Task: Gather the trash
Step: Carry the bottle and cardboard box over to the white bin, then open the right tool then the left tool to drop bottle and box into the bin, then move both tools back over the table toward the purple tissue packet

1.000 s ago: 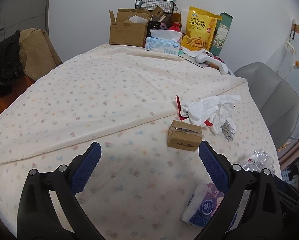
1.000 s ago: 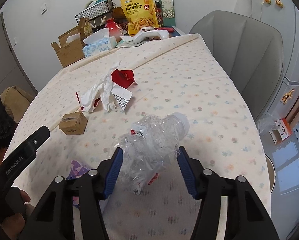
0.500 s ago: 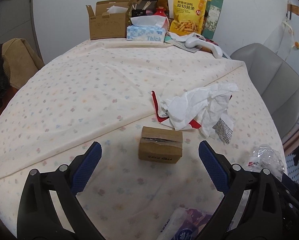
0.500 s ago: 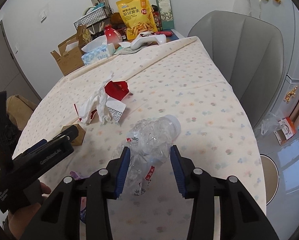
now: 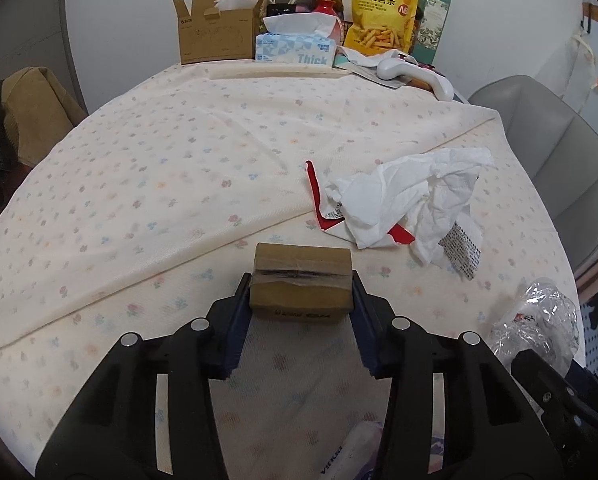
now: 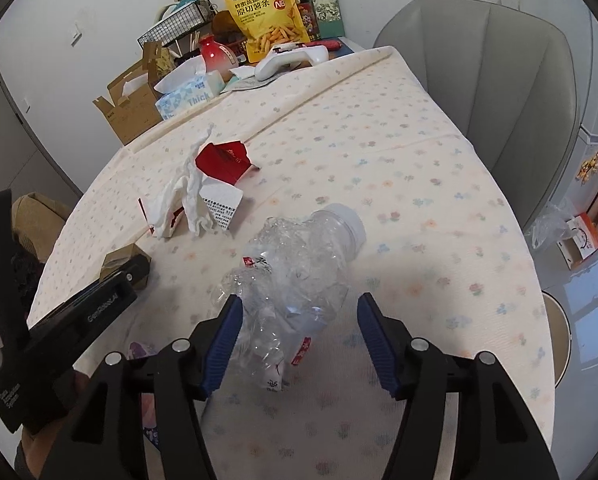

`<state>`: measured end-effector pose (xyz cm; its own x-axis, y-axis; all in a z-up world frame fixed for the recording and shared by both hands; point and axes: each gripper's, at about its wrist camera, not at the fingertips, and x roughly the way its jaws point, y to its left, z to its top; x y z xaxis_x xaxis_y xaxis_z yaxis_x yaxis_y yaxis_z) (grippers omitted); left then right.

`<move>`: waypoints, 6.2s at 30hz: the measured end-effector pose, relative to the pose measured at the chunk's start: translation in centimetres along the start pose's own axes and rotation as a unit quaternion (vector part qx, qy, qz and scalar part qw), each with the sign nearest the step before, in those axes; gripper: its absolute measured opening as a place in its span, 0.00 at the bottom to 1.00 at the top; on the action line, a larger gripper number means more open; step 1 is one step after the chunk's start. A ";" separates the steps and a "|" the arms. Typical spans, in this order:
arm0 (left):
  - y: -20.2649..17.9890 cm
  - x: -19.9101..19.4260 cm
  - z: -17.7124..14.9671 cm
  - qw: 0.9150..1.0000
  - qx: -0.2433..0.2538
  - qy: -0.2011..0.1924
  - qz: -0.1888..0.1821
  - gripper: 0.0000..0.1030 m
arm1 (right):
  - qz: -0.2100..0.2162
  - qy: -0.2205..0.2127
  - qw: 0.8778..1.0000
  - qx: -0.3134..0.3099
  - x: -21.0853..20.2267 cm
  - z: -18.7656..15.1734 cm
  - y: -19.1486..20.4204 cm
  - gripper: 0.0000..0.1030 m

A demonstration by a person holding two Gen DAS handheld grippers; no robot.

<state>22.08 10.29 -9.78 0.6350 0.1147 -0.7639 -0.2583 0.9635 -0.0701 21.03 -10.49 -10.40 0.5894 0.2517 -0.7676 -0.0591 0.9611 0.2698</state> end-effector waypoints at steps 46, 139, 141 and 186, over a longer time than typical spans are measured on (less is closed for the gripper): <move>-12.0 -14.9 -3.3 0.985 0.074 -0.111 -0.107 0.45 | -0.121 -0.166 0.979 0.001 -18.6 -1.7 -6.7 0.30; -43.1 -7.8 -10.1 0.939 0.276 -0.002 -0.205 0.89 | -0.252 -0.146 0.927 0.235 -20.9 -5.1 -39.4 0.68; -41.7 -8.5 -9.4 0.943 0.265 -0.013 -0.201 0.91 | -0.249 -0.151 0.930 0.226 -21.0 -4.6 -38.1 0.72; -7.9 -15.5 -5.3 0.989 0.059 -0.113 -0.074 0.95 | -0.160 -0.190 0.969 0.012 -20.0 -4.0 -7.8 0.93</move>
<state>10.39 -0.35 -0.80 0.8099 0.0079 -0.5865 -0.0719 0.9937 -0.0859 6.51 -22.55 0.53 0.8291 -0.1226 -0.5455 0.1909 0.9791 0.0701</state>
